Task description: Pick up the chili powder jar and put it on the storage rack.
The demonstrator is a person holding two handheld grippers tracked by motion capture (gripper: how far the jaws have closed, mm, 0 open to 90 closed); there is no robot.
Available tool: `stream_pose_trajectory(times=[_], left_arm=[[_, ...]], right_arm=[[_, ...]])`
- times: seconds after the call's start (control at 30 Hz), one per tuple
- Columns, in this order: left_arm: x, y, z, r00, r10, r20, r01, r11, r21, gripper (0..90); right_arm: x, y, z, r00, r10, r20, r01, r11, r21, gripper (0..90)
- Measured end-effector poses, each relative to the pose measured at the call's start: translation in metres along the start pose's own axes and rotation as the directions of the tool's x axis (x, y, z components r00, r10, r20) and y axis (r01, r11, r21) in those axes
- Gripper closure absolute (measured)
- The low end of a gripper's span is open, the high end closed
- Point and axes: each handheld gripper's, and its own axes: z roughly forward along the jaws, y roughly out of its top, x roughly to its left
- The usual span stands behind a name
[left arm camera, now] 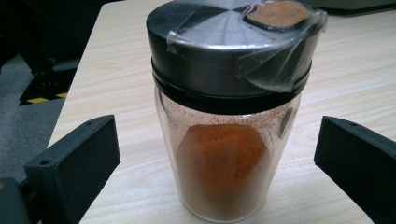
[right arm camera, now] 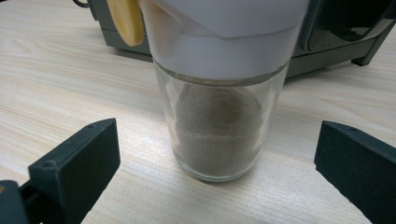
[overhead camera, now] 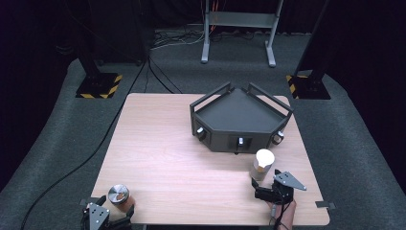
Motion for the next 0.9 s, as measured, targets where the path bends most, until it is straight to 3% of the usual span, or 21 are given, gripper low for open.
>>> stream_pose_trajectory(times=[0.7, 0.9], left_arm=[[-0.001, 0.004, 0.015, 0.9999, -0.013, 0.005, 0.013, 0.9997, 0.019, 0.3], [0.001, 0.001, 0.018, 0.9999, -0.013, 0.001, 0.013, 0.9999, 0.008, 12.2]], right_arm=[[0.002, 0.001, 0.001, 0.9999, -0.015, 0.004, 0.015, 1.0, 0.004, 0.0], [0.003, 0.002, 0.001, 0.9998, -0.02, 0.005, 0.02, 1.0, 0.008, 0.0]])
